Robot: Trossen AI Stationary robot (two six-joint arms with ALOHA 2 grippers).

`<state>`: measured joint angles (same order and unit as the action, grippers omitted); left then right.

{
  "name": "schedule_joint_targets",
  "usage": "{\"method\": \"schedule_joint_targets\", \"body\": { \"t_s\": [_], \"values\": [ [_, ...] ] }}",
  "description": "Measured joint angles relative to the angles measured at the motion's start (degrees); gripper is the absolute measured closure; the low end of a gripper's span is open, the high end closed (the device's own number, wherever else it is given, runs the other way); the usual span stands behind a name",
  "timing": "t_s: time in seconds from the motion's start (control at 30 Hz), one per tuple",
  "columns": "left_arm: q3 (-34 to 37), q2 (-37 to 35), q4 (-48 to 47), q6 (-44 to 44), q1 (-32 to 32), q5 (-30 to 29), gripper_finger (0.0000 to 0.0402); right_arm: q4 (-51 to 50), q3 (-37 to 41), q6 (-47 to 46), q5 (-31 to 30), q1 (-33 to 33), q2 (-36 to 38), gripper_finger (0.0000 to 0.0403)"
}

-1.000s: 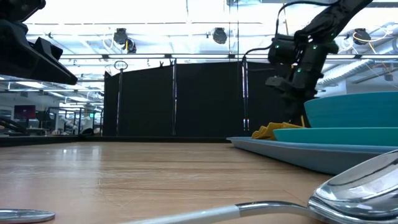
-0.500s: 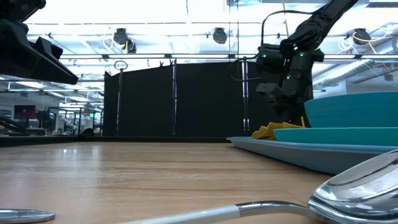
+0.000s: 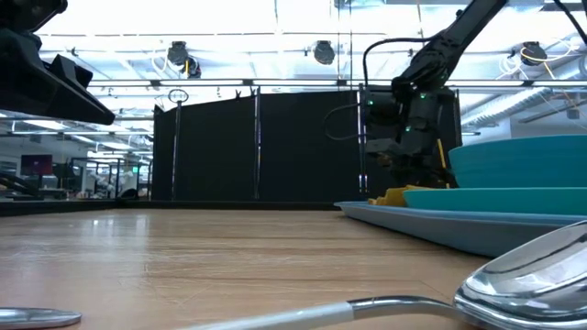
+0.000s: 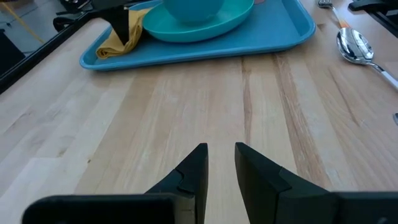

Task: Set up tray
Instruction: Put the yellow napkin on the tray to the left of the blue plate

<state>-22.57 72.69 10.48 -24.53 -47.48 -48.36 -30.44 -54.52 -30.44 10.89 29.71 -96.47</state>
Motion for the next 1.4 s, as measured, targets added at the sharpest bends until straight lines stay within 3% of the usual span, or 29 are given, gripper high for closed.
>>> {"method": "schedule_joint_targets", "body": {
  "t_s": [0.3,0.9,1.2,1.4],
  "values": [
    [0.00,0.00,0.00,0.02,0.00,0.31,0.0316,0.79,-3.20,0.38,-7.00,0.31,-0.54,0.0403],
    [0.00,0.00,0.03,0.02,0.00,0.37,0.0316,-3.35,-3.31,-0.63,2.74,-2.84,-0.52,0.0403],
    [0.00,0.00,0.03,0.04,0.00,0.44,0.0316,-4.54,-3.31,0.18,-0.38,-2.99,0.09,0.0403],
    [0.00,0.00,0.01,0.08,0.00,0.46,0.0316,-2.59,-3.31,-0.15,0.77,-3.38,2.50,0.0403]
  ]
}}
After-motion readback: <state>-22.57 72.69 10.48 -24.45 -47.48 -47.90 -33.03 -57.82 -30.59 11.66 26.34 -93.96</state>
